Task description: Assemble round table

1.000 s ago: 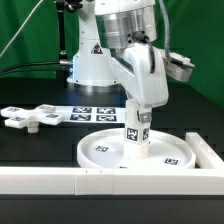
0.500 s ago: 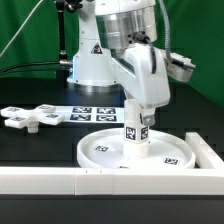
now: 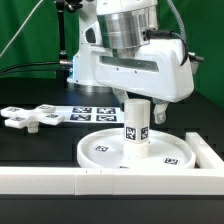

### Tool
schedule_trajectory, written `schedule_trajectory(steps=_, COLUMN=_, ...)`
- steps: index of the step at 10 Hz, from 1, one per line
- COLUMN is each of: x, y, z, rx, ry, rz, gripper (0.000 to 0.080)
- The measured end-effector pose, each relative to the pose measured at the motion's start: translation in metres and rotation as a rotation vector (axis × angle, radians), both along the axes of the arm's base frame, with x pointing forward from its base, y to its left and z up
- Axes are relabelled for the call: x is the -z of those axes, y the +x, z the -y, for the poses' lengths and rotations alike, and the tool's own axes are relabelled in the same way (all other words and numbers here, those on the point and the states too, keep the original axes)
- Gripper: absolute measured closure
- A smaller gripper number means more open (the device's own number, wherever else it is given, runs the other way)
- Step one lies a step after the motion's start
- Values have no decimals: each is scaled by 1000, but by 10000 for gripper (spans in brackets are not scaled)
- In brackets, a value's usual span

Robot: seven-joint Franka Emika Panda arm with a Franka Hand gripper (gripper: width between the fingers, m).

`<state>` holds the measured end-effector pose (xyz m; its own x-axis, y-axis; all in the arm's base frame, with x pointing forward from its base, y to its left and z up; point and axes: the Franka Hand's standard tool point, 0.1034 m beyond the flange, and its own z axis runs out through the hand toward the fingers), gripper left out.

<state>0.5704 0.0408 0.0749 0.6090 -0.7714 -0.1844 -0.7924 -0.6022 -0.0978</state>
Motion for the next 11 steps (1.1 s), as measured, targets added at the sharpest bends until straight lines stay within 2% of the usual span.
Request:
schedule_trajectory(steps=2, x=0, y=1, z=-1, rx=-257, ry=3, rz=48, gripper=151)
schedule_trajectory(steps=7, x=0, y=1, z=0, rx=-577, ry=14, rz=113, gripper=151)
schedule_trajectory(steps=9, x=-3, y=4, z=-1, rx=-791, ry=-10, rz=144, gripper=151)
schedule_trajectory(steps=11, x=-3, y=4, z=-4, rx=-929, ry=-15, rz=162, gripper=151)
